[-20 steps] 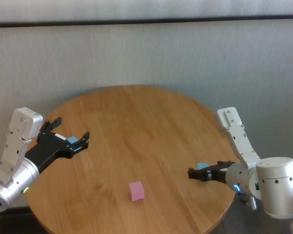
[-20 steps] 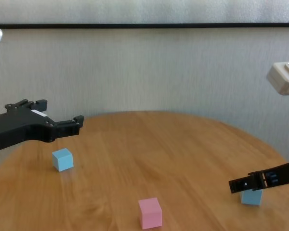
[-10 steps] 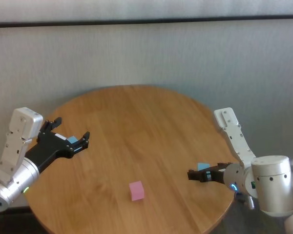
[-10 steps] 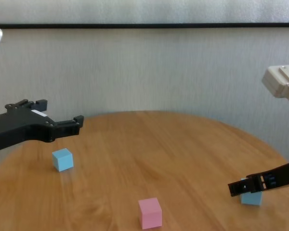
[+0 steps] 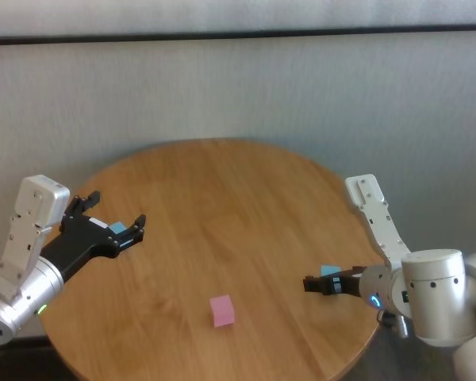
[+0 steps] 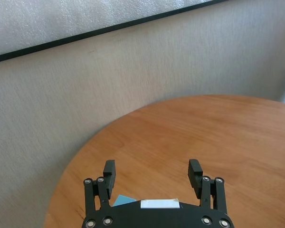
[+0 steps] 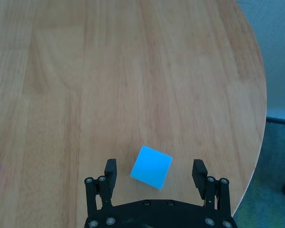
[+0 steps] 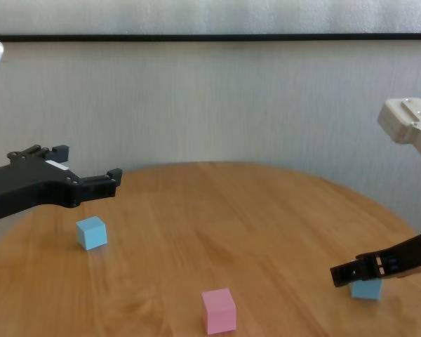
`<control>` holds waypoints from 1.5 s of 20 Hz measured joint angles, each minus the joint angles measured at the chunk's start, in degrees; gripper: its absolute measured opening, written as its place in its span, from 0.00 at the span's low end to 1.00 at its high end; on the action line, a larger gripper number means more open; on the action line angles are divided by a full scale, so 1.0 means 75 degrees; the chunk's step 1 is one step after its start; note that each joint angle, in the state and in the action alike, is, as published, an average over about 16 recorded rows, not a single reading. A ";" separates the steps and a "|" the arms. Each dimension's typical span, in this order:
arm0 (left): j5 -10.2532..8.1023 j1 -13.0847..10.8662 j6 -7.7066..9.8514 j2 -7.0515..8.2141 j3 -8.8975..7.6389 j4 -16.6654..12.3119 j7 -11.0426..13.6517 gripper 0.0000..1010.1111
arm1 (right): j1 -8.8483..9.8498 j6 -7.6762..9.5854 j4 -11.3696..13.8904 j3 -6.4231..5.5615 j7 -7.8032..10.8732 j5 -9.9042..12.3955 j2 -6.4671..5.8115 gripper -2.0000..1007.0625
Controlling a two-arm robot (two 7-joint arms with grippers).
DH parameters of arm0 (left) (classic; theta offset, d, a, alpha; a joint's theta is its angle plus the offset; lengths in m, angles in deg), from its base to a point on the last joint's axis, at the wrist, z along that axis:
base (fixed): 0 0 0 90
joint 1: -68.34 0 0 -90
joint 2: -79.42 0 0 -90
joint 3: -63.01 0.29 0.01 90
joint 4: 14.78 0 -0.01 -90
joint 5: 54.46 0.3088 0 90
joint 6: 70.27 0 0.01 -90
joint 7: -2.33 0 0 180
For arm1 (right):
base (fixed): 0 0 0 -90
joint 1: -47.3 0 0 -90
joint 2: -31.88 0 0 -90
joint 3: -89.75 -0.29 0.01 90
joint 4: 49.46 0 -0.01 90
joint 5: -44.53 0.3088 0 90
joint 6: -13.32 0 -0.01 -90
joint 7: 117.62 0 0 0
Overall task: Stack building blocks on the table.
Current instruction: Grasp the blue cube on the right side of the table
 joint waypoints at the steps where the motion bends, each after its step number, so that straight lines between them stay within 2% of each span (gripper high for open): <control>1: 0.0000 0.0000 0.0000 0.0000 0.0000 0.0000 0.0000 0.99 | -0.0007 0.0010 -0.0015 -0.0015 -0.0006 -0.0005 0.0020 1.00; 8: 0.0000 0.0000 0.0000 0.0000 0.0000 0.0000 0.0000 0.99 | -0.0031 0.0025 -0.0071 -0.0081 -0.0017 -0.0013 0.0099 0.99; 15: 0.0000 0.0000 0.0000 0.0000 0.0000 0.0000 0.0000 0.99 | -0.0032 0.0014 -0.0064 -0.0072 -0.0013 -0.0009 0.0085 0.94; 21: 0.0000 0.0000 0.0000 0.0000 0.0000 0.0000 0.0000 0.99 | -0.0030 0.0007 -0.0053 -0.0054 -0.0009 -0.0008 0.0066 0.81; 30: 0.0000 0.0000 0.0000 0.0000 0.0000 0.0000 0.0000 0.99 | -0.0026 0.0001 -0.0045 -0.0043 -0.0007 -0.0008 0.0055 0.53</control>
